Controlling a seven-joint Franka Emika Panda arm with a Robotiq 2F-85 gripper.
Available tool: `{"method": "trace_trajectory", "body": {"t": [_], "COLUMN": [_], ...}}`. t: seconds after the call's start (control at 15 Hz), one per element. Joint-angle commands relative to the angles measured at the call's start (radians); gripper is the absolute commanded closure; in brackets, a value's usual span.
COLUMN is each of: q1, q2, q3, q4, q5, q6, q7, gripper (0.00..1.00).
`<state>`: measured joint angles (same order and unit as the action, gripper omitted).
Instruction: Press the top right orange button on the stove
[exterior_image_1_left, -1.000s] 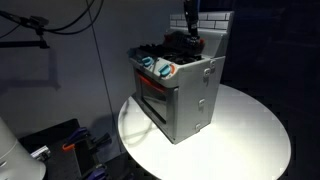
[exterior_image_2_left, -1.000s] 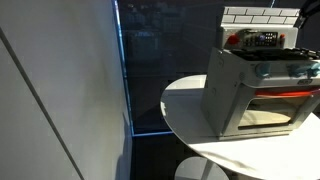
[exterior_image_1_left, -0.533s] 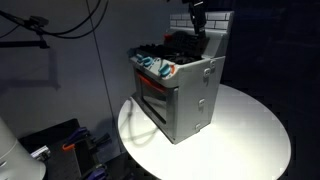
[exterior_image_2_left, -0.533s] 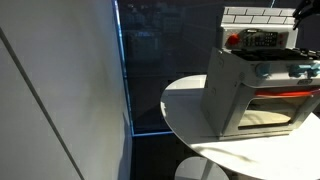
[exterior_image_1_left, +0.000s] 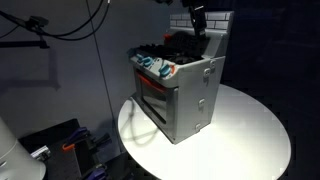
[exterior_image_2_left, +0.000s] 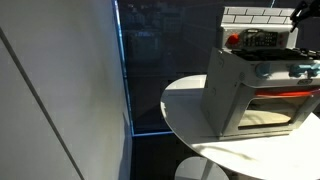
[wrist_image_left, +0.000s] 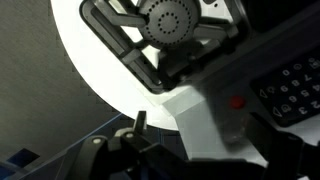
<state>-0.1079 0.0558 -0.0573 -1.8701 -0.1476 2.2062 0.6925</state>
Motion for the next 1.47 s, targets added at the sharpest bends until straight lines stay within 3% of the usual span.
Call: {"method": "trace_trajectory", "body": {"t": [0.0, 1.4], "q1": [0.016, 0.018], "q2": [-0.003, 0.038], "q3": [-0.015, -0.021], "q4": [-0.009, 0.015], "q5": [0.013, 0.016], "q6": [-0.003, 0.009], "q7": [0.001, 0.0], "gripper": [0.0, 0.0]}}
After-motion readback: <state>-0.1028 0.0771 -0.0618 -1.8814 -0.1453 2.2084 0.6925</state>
